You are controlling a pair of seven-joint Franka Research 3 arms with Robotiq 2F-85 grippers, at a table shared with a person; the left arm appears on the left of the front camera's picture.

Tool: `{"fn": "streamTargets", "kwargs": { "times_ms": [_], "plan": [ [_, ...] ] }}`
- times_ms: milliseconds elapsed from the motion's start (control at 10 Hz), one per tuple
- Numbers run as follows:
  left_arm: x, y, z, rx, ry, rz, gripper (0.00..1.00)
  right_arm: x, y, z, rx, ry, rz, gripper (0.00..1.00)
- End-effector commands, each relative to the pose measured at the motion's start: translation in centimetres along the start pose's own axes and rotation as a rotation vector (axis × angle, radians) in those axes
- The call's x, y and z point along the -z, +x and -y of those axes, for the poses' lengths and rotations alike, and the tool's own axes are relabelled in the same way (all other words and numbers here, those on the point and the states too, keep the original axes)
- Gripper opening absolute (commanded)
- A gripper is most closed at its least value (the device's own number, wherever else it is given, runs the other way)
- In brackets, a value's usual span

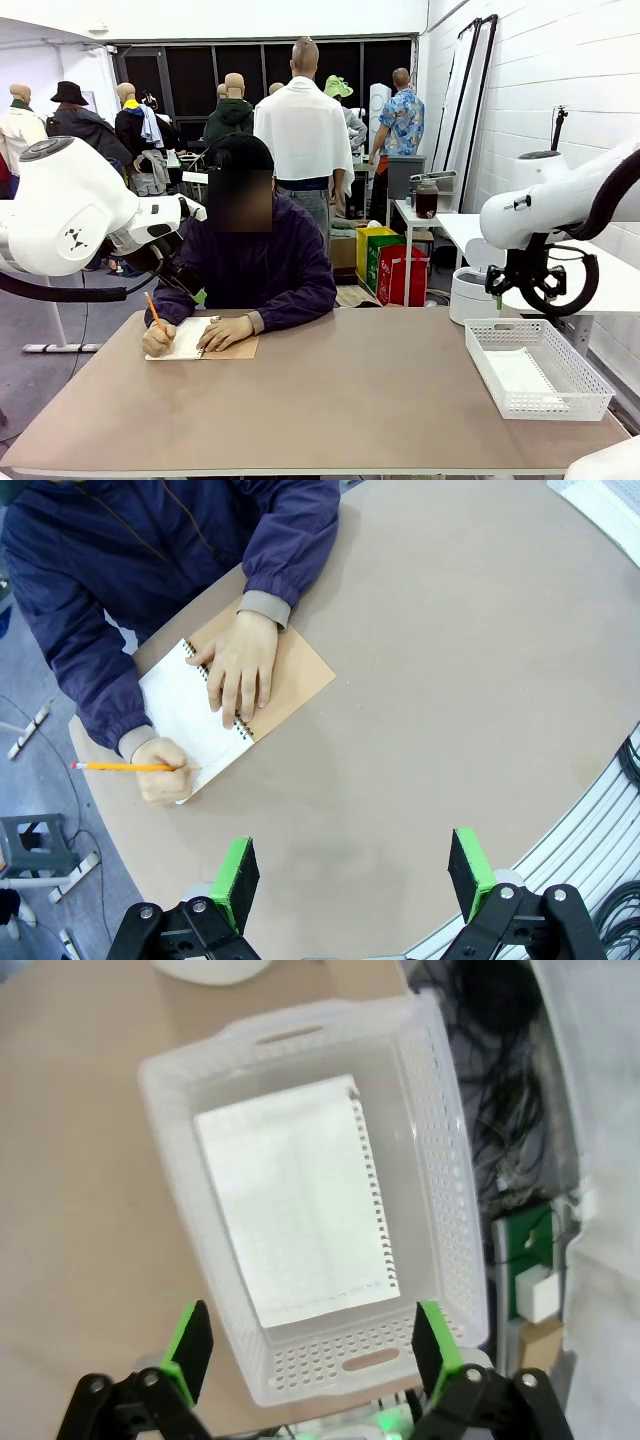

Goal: Sort the paper based on its condition.
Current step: If a person hands you a paper, place it in the Organizing basket , and if it's crumpled, put it in the Trash can.

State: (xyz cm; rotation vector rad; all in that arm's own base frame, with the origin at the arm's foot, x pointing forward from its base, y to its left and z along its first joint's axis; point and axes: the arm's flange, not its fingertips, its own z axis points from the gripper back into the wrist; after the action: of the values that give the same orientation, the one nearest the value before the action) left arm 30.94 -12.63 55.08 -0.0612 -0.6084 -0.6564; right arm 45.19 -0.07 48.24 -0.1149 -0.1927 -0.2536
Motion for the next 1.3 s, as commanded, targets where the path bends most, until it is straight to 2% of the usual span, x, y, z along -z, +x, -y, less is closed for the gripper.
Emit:
{"fn": "streamTargets", "kwargs": {
  "times_ms": [0, 200, 300, 600, 800, 900, 1000, 1200],
  "plan": [
    [0.0, -0.1, -0.1, -0.002, -0.002, -0.003, 1.00, -0.9, -1.7, -1.7, -0.147, 0.082, 0.017, 1.00],
    [0.0, -0.1, -0.1, -0.002, -0.002, -0.003, 1.00, -1.7, -3.0, -3.2, -0.299, 0.197, 0.049, 1.00],
    [0.0, -0.1, -0.1, -0.002, -0.002, -0.003, 1.00, -2.0, -4.3, -3.8, -0.417, 0.252, 0.070, 1.00],
    [0.0, -0.1, -0.1, -0.002, -0.002, -0.003, 1.00, -2.0, -7.3, -5.5, -0.637, 0.330, 0.144, 1.00],
    [0.0, -0.1, -0.1, -0.002, -0.002, -0.003, 1.00, -2.0, -8.8, -5.8, -0.674, 0.329, 0.205, 1.00],
    [0.0, -0.1, -0.1, -0.002, -0.002, -0.003, 1.00, -1.8, -8.2, -5.2, -0.603, 0.333, 0.249, 1.00],
    [0.0, -0.1, -0.1, -0.002, -0.002, -0.003, 1.00, -2.5, -8.0, -6.5, -0.667, 0.292, 0.159, 1.00],
    [0.0, -0.1, -0.1, -0.002, -0.002, -0.003, 1.00, -2.5, -8.0, -6.5, -0.667, 0.292, 0.159, 1.00]
  ]
}}
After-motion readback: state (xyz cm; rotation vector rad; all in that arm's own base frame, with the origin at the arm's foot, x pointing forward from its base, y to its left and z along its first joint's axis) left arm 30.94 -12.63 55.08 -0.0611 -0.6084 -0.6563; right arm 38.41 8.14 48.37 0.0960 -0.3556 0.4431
